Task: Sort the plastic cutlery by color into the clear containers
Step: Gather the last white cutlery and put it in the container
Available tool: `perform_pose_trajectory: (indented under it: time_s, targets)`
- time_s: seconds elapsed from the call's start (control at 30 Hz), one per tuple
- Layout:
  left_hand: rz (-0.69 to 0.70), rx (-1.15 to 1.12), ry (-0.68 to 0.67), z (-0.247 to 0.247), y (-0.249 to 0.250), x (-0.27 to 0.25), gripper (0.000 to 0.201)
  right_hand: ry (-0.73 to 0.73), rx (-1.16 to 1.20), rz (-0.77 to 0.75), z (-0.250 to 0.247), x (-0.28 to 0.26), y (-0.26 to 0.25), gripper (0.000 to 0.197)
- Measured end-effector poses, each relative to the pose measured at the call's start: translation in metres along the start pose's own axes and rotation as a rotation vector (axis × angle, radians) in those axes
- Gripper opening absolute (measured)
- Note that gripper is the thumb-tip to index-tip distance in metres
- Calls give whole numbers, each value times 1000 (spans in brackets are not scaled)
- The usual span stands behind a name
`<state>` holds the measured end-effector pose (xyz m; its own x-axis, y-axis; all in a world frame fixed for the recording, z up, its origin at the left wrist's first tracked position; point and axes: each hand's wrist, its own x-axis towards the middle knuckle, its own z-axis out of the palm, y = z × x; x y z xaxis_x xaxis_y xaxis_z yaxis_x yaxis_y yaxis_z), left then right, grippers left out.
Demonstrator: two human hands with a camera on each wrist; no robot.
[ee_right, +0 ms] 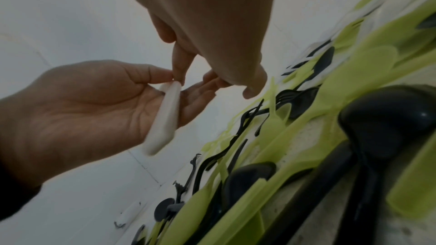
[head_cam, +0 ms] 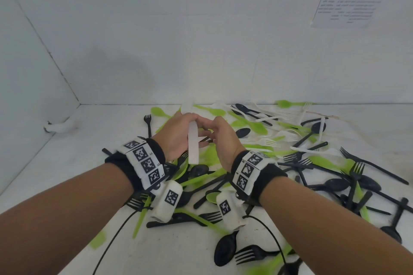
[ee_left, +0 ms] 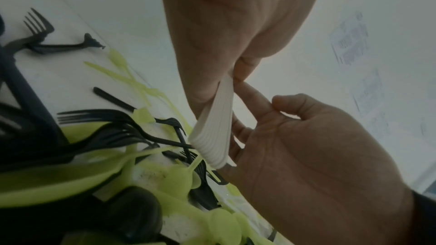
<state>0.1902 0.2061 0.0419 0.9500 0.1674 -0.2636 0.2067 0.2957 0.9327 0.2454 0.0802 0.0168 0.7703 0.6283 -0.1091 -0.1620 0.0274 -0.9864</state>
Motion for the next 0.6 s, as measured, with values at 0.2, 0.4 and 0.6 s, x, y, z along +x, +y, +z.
perform_pose_trajectory:
  time_s: [0.2, 0.4, 0.6]
  targets:
    - [-60, 143, 328, -7, 1, 17, 22, 107, -223, 90, -22, 19, -12, 45]
    - [-34, 781, 190, -30, -2, 31, 23, 142, -888, 85, -63, 83, -5, 24]
    - [24, 1132, 25, -39, 0, 41, 26, 15, -1517, 111, -70, 131, -7, 45]
